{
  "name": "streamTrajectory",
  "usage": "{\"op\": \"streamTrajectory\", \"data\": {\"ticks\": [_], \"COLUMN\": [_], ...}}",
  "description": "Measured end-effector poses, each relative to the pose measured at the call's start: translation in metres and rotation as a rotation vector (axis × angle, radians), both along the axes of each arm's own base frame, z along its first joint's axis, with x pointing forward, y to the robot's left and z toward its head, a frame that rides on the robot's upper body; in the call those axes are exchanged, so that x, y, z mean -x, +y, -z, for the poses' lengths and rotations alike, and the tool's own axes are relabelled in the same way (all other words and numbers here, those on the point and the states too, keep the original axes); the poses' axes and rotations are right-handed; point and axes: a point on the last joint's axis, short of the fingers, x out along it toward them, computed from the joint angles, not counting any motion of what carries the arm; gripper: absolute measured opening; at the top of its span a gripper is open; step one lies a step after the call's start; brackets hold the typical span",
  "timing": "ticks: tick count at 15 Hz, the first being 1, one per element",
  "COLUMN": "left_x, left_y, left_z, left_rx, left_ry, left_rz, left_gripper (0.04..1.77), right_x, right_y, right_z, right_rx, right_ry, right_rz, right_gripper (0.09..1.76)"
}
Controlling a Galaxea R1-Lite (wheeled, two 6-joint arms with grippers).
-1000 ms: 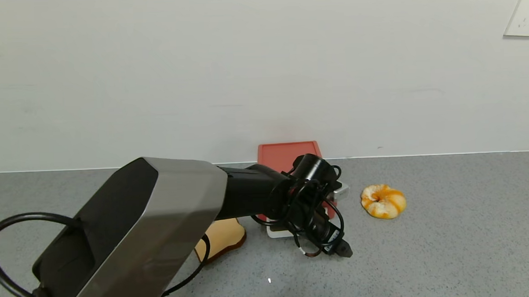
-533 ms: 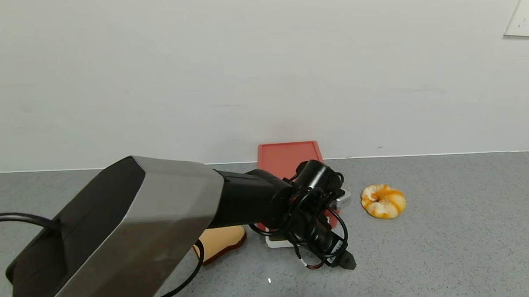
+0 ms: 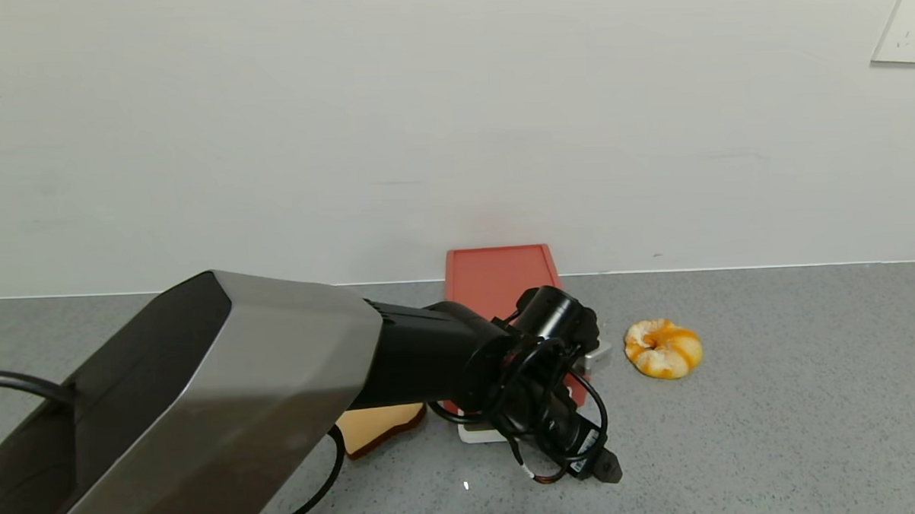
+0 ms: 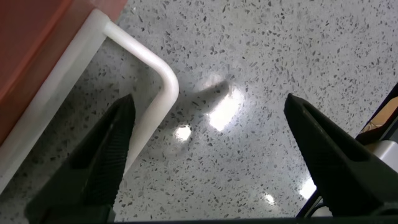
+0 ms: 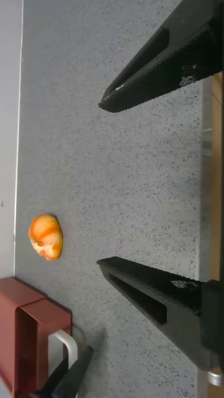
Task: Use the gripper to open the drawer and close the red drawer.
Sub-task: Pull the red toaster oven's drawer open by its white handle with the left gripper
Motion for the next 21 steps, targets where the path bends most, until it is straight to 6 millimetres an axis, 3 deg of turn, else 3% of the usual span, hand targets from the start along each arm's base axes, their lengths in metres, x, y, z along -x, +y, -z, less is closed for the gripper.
{"op": "streamTrajectory", "data": {"ticks": [21], "left_x": [0.038], "left_y": [0.001], "left_z": [0.0], "left_rx": [-0.03], "left_ry": [0.09], "left_rz": [-0.018], "left_gripper": [1.72], "right_x": [0.0], "right_y": [0.0], "right_z": [0.0], "right_rx": [0.0], "right_ry": [0.0], "right_rz": [0.0], "right_gripper": [1.71]}}
